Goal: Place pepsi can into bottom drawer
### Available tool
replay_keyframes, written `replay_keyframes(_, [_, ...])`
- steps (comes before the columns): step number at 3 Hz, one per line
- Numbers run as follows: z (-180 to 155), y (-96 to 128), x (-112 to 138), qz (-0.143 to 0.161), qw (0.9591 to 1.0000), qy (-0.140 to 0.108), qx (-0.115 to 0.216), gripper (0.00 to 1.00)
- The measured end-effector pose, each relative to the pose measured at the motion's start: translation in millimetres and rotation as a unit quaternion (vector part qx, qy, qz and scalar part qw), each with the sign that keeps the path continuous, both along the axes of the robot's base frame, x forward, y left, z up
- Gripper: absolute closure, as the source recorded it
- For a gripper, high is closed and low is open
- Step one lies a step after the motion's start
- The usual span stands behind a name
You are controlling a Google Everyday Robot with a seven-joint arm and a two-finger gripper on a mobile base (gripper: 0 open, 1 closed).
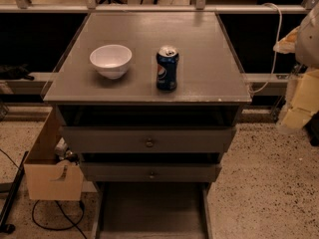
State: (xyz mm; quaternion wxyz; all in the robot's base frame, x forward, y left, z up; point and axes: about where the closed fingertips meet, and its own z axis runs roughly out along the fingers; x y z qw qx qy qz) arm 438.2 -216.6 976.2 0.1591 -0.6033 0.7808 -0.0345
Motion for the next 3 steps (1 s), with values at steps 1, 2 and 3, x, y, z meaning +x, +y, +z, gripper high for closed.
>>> replay_keyframes(1, [2,0,1,-0.003,1.0000,-0.006,0.002,0.00])
replay_keyframes(2, [4,8,9,0.002,0.9996,-0.022,0.016,0.00])
replay_keyframes(3, [8,30,34,0.032,0.9961,-0.052,0.064,0.00])
